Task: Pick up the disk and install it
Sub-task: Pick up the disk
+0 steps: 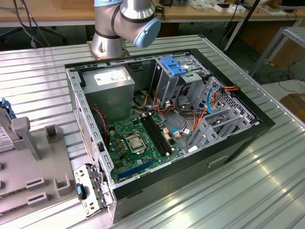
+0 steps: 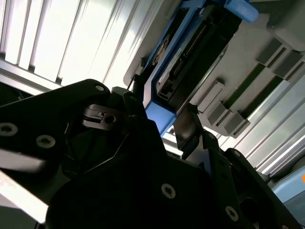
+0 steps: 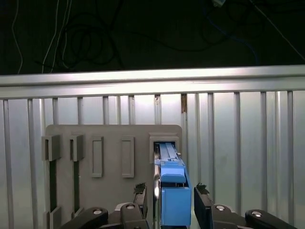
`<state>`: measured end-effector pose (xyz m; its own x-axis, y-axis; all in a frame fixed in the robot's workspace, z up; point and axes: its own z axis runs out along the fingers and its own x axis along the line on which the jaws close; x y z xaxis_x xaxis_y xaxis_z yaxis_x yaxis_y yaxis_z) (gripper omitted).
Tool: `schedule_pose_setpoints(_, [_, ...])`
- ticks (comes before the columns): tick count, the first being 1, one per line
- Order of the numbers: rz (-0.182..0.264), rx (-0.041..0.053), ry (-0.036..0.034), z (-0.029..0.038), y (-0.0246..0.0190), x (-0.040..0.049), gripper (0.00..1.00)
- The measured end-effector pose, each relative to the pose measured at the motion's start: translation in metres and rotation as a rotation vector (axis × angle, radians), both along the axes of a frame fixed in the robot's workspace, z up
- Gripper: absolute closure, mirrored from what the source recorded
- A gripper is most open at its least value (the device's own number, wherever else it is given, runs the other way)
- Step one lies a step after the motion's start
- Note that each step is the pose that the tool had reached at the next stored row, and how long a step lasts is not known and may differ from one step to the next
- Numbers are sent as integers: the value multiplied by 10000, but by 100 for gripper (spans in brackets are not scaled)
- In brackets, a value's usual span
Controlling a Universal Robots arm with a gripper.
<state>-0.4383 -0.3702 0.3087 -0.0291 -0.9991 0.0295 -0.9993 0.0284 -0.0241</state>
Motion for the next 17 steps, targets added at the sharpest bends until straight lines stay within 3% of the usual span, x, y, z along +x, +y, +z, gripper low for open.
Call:
schedule_pose_setpoints(4, [0, 5, -1, -2, 0, -22, 49])
schedule_pose_setpoints(6, [-1, 5, 0, -7, 0, -22, 64])
schedule_pose_setpoints(17, [0, 5, 0, -10, 0, -22, 64])
